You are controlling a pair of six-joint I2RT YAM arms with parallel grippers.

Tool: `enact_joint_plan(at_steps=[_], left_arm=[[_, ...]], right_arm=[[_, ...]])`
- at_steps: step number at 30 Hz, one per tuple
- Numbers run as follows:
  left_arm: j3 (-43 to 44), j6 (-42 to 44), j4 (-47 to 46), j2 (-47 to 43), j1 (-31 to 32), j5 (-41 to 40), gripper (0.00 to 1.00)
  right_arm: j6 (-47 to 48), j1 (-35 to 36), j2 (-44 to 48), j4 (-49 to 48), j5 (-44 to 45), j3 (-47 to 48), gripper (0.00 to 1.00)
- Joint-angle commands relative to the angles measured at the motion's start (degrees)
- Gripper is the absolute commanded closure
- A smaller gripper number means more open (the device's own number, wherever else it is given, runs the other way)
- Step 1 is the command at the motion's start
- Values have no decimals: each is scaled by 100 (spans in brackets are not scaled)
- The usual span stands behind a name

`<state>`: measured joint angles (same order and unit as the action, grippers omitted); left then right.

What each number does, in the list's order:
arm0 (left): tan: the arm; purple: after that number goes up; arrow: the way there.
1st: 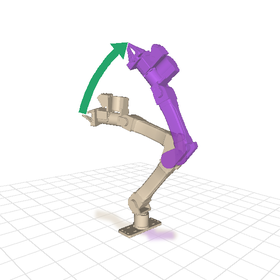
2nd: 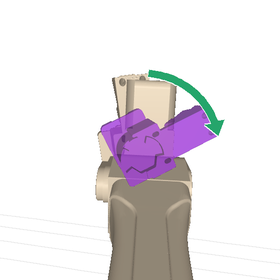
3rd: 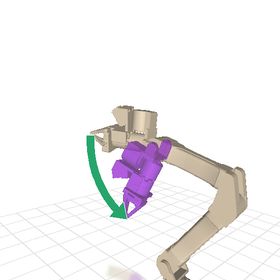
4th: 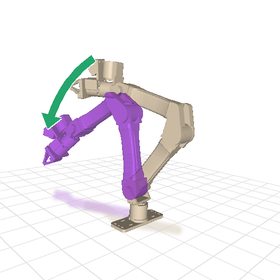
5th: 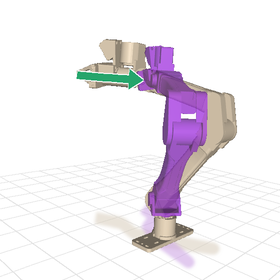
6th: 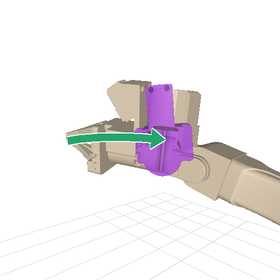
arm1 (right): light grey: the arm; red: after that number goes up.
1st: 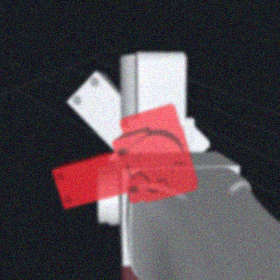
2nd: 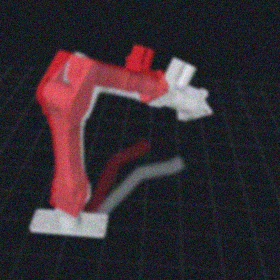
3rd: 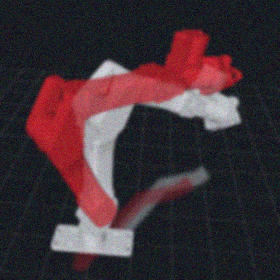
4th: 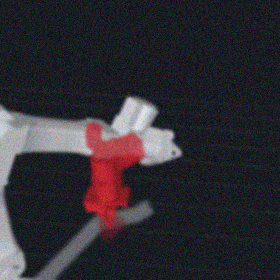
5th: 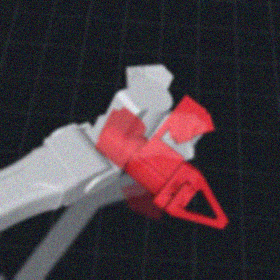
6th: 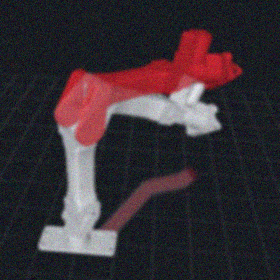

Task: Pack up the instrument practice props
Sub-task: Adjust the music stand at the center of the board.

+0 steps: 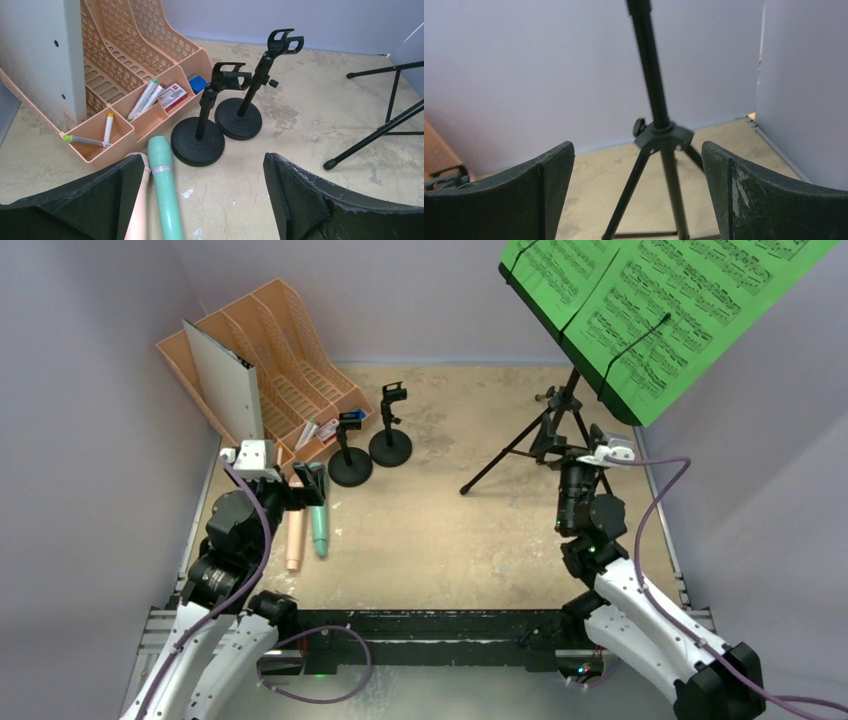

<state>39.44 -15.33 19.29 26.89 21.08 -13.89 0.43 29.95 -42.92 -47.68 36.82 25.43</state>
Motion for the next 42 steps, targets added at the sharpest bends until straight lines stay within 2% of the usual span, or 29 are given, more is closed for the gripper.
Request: enact_joint_plan(at_steps=[1,5,10,19,36,39,42], left_arm=[[-50,160,-216,-84,118,-4,5],[-59,184,-212,-123,168,18,5],[-72,215,-212,-210,170,18,5],[-85,232,-200,-260,175,44,5],[-121,259,-217,-318,170,95,5],[-129,268,-224,-325,170,103,5],[-130,268,-225,-317,174,106,5]], right_arm=[[2,-697,-167,-1230,-794,-71,1],[-186,-1284,-610,-1943,-1455,-44,1],[368,-1499,-1447,-2947,-1624,117,3],[810,-1782,-2799,-4202,-1605,614,18],[992,-1976,-4042,-4258,-1557,1451,37],[993,-2001,-4083,-4061,-1715,1504,45],[928,-2043,-4056,-3872,-1918,1518,60]])
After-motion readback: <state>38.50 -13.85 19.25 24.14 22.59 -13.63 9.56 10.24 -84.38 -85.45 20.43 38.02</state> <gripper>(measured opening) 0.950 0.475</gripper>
